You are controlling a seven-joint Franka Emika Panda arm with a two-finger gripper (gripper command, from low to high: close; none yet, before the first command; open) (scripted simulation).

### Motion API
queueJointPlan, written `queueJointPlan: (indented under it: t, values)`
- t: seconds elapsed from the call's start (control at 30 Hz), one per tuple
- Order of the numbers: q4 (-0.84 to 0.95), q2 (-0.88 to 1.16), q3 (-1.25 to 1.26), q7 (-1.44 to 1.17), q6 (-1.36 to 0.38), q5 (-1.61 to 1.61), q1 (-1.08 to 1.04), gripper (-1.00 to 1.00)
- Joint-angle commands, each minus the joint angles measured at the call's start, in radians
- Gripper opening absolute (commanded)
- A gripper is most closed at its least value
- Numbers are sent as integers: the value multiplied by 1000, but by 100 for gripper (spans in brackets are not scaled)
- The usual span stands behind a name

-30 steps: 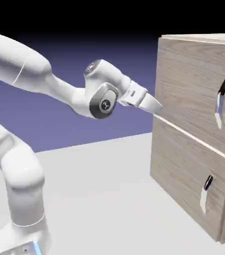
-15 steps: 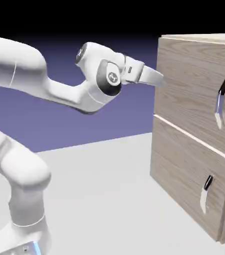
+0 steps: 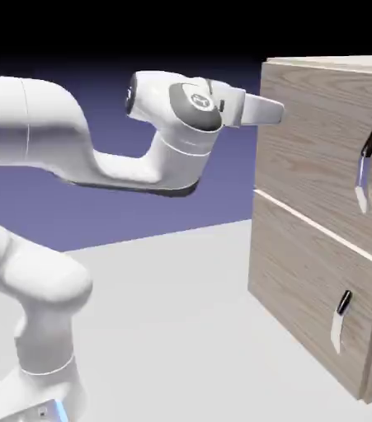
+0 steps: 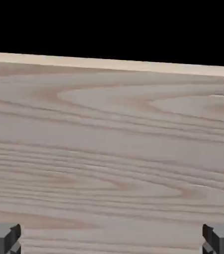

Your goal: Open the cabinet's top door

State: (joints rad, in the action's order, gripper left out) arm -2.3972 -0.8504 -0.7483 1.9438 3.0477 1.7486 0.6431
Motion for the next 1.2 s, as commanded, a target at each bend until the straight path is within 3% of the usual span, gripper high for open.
queueJointPlan:
  t: [0.0, 0.83, 1.07, 1.1, 1.17]
  values:
    - [10, -7, -19, 30, 0, 44, 16, 0]
    - [267, -181, -484, 778, 7, 1131, 408, 0]
    - [404, -149, -581, 784, -12, 1149, 588, 0]
    - [404, -149, -581, 784, -12, 1149, 588, -100]
    - [371, -138, -561, 802, -32, 1149, 551, -100]
